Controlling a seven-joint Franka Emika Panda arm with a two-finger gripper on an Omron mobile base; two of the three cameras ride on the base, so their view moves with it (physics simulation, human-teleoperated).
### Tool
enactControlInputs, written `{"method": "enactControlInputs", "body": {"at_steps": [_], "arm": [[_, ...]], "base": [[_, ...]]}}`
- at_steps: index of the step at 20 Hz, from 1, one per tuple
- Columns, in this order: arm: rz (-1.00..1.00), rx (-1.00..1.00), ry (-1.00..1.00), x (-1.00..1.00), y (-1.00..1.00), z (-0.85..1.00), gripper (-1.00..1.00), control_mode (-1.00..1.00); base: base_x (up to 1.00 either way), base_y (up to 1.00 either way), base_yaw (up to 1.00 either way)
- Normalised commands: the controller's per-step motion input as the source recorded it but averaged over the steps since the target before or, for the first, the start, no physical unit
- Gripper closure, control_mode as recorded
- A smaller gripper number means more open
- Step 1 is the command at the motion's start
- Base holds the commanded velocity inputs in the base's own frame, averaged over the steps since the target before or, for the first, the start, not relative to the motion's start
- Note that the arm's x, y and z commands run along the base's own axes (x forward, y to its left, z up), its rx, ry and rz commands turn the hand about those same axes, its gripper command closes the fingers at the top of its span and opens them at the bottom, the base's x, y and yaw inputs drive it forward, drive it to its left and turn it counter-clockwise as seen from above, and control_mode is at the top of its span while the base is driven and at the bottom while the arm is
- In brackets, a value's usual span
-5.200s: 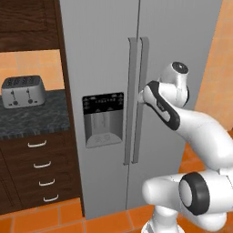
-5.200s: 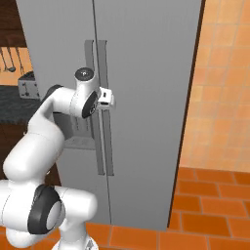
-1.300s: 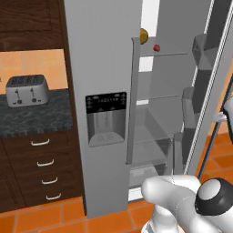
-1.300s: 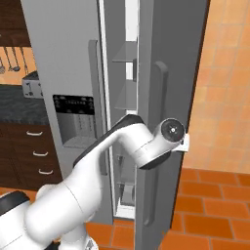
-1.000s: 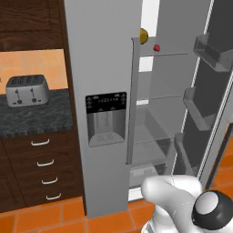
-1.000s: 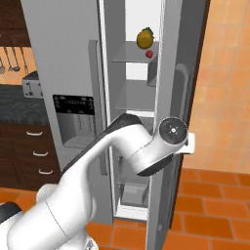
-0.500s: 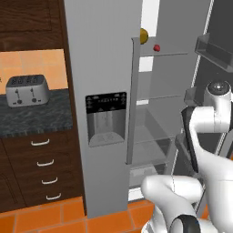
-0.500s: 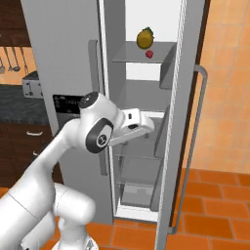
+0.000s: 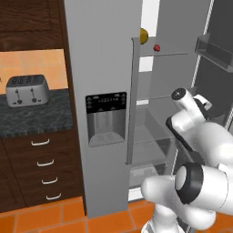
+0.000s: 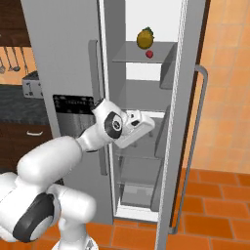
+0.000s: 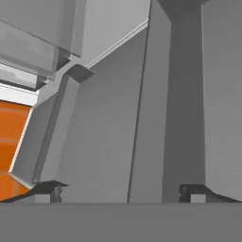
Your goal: Take the strawberry from the fridge and place it on top of the pancake, located on the dining counter.
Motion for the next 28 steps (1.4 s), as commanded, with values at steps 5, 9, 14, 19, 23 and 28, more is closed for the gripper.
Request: {"method": "enactControlInputs", "body": {"at_steps": [5,9,14,19,23,28], "arm": [[-0.1,-0.01,0.17,0.99,-0.58,-0.3,-1.0,-1.0],[-0.14,-0.02,0.04,0.51,-0.59,-0.44,-1.0,-1.0],[-0.15,-0.02,0.0,0.16,-0.58,-0.33,-1.0,-1.0],[-0.01,0.0,-0.02,-0.27,0.26,-0.01,-1.0,-1.0],[-0.1,0.23,-0.13,-0.89,0.85,0.27,-1.0,-1.0],[-0.03,0.48,-0.01,-0.98,0.98,0.1,-1.0,-1.0]], "base": [[0.0,0.0,0.0],[0.0,0.0,0.0],[0.0,0.0,0.0],[0.0,0.0,0.0],[0.0,0.0,0.0],[0.0,0.0,0.0]]}}
